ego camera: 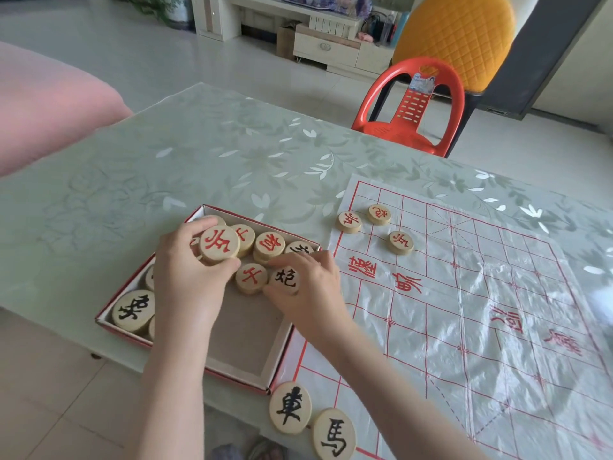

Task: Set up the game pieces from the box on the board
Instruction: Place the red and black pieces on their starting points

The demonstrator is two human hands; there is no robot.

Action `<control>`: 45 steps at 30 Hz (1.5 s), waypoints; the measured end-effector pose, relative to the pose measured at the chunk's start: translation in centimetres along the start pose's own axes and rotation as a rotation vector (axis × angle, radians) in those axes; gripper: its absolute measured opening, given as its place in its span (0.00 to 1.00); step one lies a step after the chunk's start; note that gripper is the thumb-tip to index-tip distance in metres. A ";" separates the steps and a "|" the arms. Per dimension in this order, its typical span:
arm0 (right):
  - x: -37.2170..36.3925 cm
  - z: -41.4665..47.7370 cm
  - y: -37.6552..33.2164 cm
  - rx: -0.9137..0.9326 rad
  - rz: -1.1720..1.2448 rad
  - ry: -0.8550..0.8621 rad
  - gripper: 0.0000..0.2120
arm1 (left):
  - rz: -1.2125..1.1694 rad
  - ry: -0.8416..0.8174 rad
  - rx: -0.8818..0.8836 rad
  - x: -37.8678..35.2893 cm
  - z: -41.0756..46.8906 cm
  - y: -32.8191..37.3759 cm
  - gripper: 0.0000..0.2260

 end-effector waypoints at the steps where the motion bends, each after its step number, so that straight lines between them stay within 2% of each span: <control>1: -0.6 0.3 -0.3 0.009 -0.061 -0.001 0.16 | -0.008 -0.008 0.001 -0.1 0.0 -0.1 0.27; 6: -1.4 0.8 -1.1 0.073 -0.230 0.045 0.20 | -0.067 -0.044 0.000 -0.1 0.3 -0.1 0.26; 11: 0.2 0.1 0.7 0.024 -0.239 0.131 0.19 | -0.100 -0.079 -0.017 -0.1 0.3 0.0 0.26; 21: -0.3 -0.1 1.1 -0.014 -0.318 0.097 0.21 | -0.150 -0.113 0.000 -0.5 -0.2 0.9 0.28; 26: -0.4 -0.4 1.1 -0.020 -0.261 0.114 0.20 | -0.180 -0.131 -0.010 -1.4 -0.3 1.3 0.26; 31: 0.9 -1.0 1.4 -0.061 0.052 0.140 0.23 | -0.181 -0.133 -0.045 -1.9 -0.5 1.9 0.26; 36: 4.9 -2.8 4.0 -0.086 0.183 0.208 0.23 | -0.172 -0.178 -0.065 -3.1 -0.8 2.7 0.25; 45: 11.8 -10.0 11.1 -0.262 0.182 0.235 0.25 | -0.195 -0.293 -0.096 -6.6 -3.3 5.1 0.25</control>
Point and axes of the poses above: each hand's wrist, its own z-axis towards the middle knuckle, its own x-axis out of the back of the hand, y = z × x, the point moved 8 cm from there along z, towards the middle knuckle
